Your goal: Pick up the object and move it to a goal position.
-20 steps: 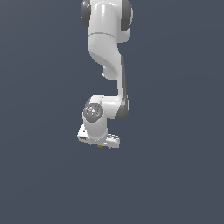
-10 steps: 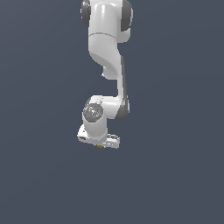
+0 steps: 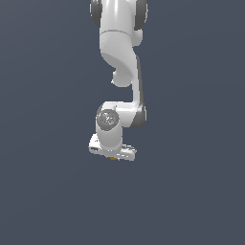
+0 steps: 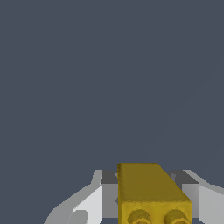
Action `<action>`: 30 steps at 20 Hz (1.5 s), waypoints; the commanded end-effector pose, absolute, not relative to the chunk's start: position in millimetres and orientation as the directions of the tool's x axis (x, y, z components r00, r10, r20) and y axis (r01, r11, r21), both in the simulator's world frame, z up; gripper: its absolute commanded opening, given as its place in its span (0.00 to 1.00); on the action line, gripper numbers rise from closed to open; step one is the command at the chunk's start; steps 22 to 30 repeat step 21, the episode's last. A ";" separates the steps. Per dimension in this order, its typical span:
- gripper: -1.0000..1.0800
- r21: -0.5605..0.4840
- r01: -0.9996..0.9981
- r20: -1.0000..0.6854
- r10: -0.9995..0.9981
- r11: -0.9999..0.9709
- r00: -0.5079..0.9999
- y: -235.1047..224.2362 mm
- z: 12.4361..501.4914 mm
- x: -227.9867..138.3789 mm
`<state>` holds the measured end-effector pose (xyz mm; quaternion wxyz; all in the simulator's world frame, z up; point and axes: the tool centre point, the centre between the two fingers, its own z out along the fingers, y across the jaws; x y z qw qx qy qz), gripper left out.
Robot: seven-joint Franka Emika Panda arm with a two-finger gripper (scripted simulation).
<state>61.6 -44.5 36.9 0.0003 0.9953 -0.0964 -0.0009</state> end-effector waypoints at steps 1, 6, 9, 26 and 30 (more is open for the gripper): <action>0.00 0.000 -0.190 0.000 -0.190 -0.982 0.982 -28.8 49.2 61.3; 0.00 0.000 -0.190 0.000 -0.190 -0.982 0.982 15.7 84.2 58.9; 0.00 0.000 -0.190 0.000 -0.190 -0.982 0.982 43.3 106.0 58.0; 0.00 0.000 -0.190 0.000 -0.190 -0.982 0.982 97.7 149.0 58.9; 0.00 0.000 -0.190 0.000 -0.190 -0.982 0.982 97.7 149.0 58.9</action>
